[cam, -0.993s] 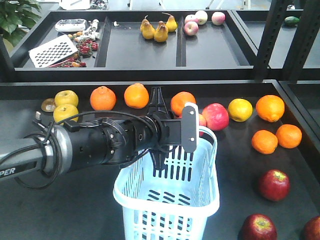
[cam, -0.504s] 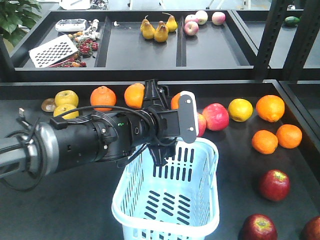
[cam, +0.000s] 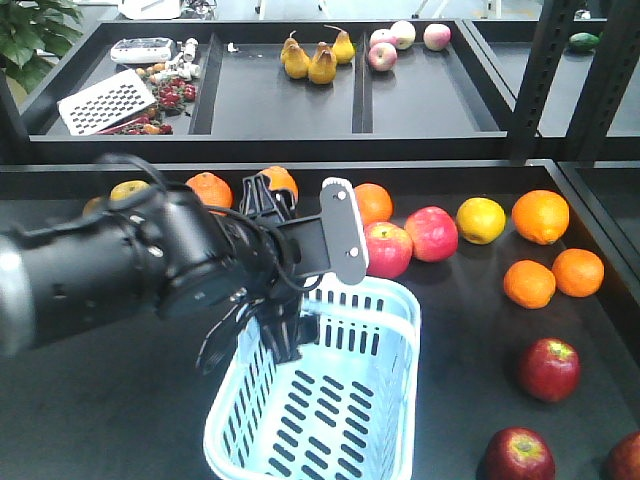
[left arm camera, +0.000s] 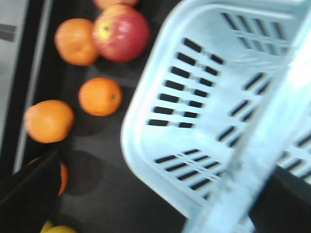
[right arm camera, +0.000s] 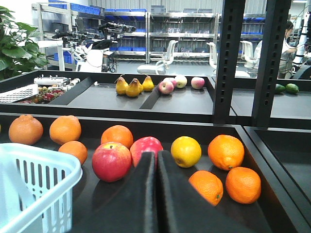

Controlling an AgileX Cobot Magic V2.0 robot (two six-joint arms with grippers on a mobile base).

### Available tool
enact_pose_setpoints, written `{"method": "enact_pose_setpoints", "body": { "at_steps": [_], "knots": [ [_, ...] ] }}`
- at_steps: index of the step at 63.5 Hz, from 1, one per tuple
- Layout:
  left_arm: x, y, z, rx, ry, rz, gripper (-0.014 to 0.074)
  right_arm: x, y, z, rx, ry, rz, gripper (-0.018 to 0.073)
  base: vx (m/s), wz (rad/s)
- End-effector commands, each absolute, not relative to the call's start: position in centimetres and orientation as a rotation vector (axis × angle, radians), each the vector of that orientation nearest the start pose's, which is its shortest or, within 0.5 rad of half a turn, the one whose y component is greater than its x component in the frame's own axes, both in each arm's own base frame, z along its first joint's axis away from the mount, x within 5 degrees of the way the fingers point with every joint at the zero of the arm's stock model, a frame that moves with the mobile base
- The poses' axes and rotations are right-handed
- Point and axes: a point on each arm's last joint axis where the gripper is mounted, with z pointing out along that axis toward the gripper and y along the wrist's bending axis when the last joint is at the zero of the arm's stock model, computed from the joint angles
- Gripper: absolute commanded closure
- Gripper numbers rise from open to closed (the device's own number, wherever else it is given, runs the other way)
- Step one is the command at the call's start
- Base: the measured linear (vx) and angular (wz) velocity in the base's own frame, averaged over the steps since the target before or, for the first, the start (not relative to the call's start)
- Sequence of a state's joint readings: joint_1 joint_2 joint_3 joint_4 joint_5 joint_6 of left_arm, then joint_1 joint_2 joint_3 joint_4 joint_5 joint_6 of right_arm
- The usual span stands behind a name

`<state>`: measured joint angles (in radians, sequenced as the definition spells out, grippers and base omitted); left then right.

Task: Pick three apples into basket with both arms
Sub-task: 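Open the left gripper and lift it away from the basket handle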

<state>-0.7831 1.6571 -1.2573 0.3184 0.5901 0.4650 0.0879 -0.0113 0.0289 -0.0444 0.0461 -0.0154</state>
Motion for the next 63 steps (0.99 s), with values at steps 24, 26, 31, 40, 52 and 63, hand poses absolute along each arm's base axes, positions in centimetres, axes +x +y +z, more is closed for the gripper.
{"method": "enact_pose_setpoints", "body": {
  "at_steps": [24, 26, 31, 40, 52, 63],
  "knots": [
    [21.6, -21.5, 35.1, 1.550, 1.865, -0.077, -0.0022, 5.6, 0.5, 20.3, -0.116, 1.465, 0.007, 0.0568, 0.00, 0.00],
    [21.1, -21.0, 35.8, 1.521, 1.874, -0.085, -0.0018, 5.6, 0.5, 20.3, -0.116, 1.465, 0.007, 0.0568, 0.00, 0.00],
    [19.9, -19.7, 37.6, 1.440, 1.880, -0.102, -0.0013, 5.6, 0.5, 20.3, -0.116, 1.465, 0.007, 0.0568, 0.00, 0.00],
    [18.0, -16.9, 40.5, 1.270, 1.888, -0.085, -0.0010, 5.6, 0.5, 20.3, -0.116, 1.465, 0.007, 0.0568, 0.00, 0.00],
    [15.7, -12.3, 42.6, 0.924, 1.905, -0.016, 0.0000, 5.6, 0.5, 20.3, -0.116, 1.465, 0.007, 0.0568, 0.00, 0.00],
    [14.0, -8.1, 41.8, 0.600, 1.914, 0.055, 0.0006, 5.6, 0.5, 20.3, -0.116, 1.465, 0.007, 0.0568, 0.00, 0.00]
  ]
}}
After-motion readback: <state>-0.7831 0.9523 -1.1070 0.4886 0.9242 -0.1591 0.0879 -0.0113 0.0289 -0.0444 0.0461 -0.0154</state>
